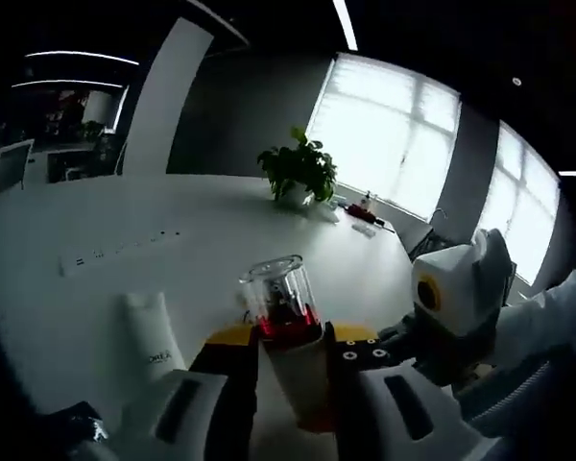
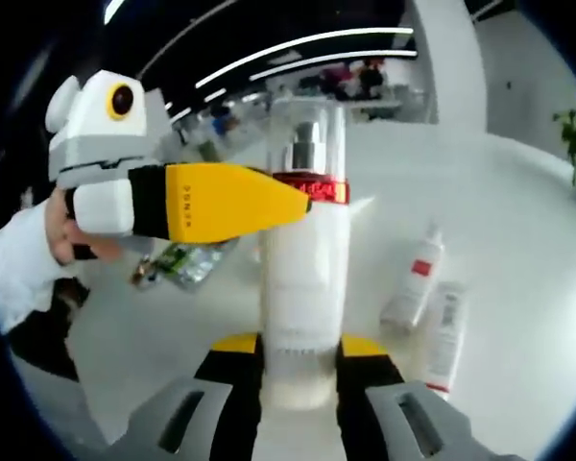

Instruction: Arrange the skincare products in the storage area until every visible bottle or jar stands upright without overlapping.

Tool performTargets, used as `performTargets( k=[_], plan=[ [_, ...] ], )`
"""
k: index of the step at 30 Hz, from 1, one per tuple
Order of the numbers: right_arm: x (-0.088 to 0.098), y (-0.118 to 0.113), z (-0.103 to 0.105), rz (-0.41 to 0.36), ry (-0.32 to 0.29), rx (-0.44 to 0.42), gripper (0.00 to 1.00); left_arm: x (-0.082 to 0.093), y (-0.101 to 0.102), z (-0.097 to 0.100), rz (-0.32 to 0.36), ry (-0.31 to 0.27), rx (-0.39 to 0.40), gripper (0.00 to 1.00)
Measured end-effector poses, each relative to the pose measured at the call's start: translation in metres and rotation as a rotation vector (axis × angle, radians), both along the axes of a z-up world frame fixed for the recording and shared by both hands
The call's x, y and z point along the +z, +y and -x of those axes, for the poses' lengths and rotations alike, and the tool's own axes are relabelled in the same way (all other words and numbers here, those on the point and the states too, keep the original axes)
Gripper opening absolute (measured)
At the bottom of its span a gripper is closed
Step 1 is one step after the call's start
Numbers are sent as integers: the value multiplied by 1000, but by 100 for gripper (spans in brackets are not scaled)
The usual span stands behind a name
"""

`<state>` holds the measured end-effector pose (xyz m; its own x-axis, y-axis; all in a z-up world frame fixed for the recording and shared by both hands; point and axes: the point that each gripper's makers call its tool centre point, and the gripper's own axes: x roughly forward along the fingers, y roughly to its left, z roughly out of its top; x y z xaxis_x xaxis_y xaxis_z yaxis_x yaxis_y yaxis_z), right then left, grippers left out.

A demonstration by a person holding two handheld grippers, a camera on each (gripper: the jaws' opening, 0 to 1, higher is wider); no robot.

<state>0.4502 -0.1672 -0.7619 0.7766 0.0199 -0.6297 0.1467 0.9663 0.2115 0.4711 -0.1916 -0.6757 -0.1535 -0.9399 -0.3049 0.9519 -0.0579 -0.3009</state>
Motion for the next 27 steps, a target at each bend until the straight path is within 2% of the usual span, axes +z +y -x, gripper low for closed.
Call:
performTargets(
  k=[2,8,11,12,13,18,23,27],
  plan=[
    [0,1,0,10,4,5,24,0,2,2,0,-6,-9,25],
    [1,3,6,-3,34,36,23,7,9,17,20,-107,-102,25],
    [1,4,8,7,50,56,23,8,11,22,23,-123,-123,25],
    [1,5,9,8,52,59,23,7,8,15,24,-123,-131,25],
    [1,5,10,9,55,66,23,8,8,15,26,-129,-139,25],
    [2,9,16,18,78,103,23,11,14,27,45,-204,-217,25],
    [4,11,20,23,86,116,23,13,17,33,55,-213,-245,25],
    [12,12,21,41,62,142,24,14,20,37,61,-239,-274,25]
  ],
)
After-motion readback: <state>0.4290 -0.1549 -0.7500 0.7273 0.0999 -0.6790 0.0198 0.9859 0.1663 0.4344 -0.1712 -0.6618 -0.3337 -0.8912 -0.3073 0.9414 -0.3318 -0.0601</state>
